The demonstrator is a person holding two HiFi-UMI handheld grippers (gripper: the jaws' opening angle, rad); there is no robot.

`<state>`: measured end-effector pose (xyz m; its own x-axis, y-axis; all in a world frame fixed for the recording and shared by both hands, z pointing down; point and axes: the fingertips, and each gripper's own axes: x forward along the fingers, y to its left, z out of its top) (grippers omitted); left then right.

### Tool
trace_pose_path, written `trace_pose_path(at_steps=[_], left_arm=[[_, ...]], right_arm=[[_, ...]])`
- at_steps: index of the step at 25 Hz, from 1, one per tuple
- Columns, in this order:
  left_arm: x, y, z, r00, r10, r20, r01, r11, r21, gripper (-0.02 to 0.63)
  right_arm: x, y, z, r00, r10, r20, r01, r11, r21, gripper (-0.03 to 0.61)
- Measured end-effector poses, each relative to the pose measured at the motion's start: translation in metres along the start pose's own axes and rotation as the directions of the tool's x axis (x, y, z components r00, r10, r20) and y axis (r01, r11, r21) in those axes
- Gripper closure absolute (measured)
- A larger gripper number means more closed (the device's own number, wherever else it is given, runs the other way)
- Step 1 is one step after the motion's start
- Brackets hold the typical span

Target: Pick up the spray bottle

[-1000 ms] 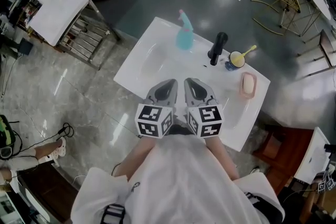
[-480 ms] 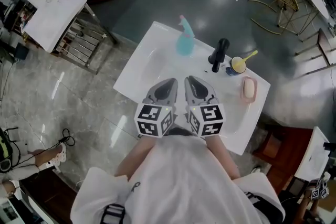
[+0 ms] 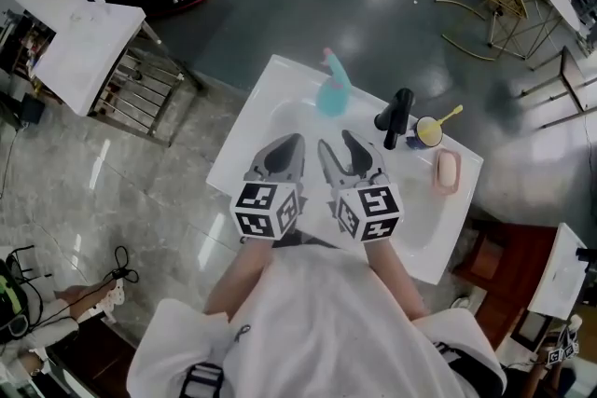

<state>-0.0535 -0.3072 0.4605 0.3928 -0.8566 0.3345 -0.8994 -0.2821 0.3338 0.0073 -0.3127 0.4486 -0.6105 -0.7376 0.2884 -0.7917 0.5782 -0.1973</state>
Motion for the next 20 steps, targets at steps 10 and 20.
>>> trace_pose_path(at_steps=[10,20], left_arm=[[0.020,0.021,0.007,0.998,-0.039,-0.040,0.040,0.999,0.015,0.588],[0.035,0.041,0.012,0.997,-0.064,-0.054,0.064,0.998,0.011,0.588]], right_arm=[[0.036,-0.025,0.016,0.994,-0.103,0.028,0.103,0.994,-0.026,0.302],[0.068,-0.046,0.011,0.983,-0.184,0.005,0.184,0.981,-0.060,0.279]])
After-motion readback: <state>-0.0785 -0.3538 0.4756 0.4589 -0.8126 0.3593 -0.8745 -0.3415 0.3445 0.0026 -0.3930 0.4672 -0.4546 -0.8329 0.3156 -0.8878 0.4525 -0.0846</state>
